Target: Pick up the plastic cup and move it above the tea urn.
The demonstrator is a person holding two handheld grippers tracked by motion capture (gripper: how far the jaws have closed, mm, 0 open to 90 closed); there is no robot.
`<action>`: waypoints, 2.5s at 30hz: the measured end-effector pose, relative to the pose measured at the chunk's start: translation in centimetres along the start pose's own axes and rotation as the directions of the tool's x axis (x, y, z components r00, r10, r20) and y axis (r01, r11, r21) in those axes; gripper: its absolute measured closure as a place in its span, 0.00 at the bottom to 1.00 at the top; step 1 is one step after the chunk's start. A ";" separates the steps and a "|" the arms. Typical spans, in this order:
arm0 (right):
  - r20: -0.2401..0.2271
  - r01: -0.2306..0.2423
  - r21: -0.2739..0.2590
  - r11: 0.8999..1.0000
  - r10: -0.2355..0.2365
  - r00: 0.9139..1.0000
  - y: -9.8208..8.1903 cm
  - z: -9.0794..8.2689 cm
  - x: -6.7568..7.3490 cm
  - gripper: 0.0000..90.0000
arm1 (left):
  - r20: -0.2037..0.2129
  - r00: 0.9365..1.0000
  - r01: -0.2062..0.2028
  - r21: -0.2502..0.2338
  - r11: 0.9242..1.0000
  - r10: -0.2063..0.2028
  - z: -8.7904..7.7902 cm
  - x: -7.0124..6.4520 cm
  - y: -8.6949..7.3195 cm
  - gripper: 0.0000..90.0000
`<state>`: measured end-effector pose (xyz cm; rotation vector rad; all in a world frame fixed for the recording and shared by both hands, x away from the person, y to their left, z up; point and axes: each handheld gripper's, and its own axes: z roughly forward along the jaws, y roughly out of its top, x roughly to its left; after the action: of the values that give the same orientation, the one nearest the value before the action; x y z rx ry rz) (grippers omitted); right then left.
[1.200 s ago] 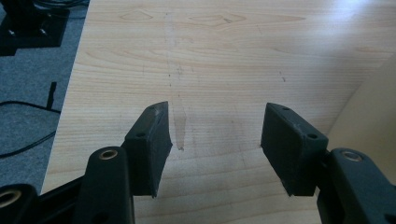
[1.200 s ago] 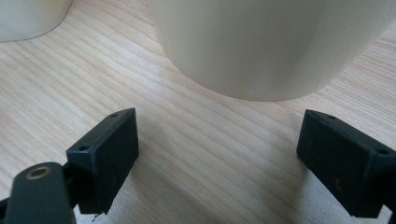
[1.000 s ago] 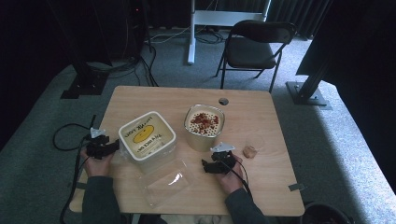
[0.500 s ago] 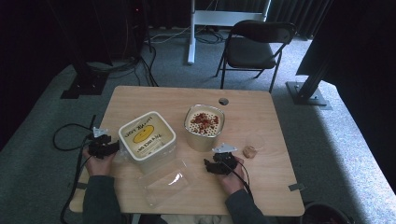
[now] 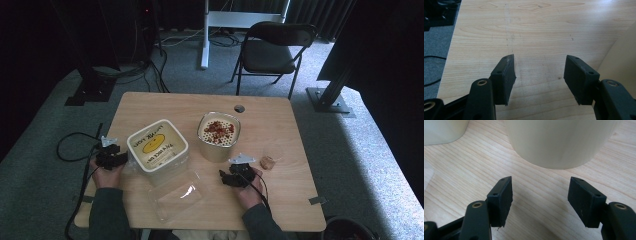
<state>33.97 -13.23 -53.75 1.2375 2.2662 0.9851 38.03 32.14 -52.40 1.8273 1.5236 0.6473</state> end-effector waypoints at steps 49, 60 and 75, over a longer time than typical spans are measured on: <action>-0.203 0.082 -0.115 0.990 -0.105 0.974 3.5 -5.4 6.2 0.54 | -0.006 1.000 -0.009 -0.001 1.000 0.009 0.0 -0.1 0.2 0.47; -0.299 0.093 -0.062 0.994 -0.107 0.948 3.0 -3.8 7.6 0.74 | -0.007 1.000 -0.014 0.004 1.000 0.014 0.1 -0.2 0.2 0.48; -0.370 0.047 0.012 0.999 -0.039 0.928 2.9 -2.1 7.1 0.88 | -0.002 1.000 -0.017 0.008 1.000 0.017 0.2 -0.2 0.2 0.48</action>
<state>30.56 -7.06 -50.17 1.0761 2.5785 1.2716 38.27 31.86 -52.38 1.8476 1.5158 0.6527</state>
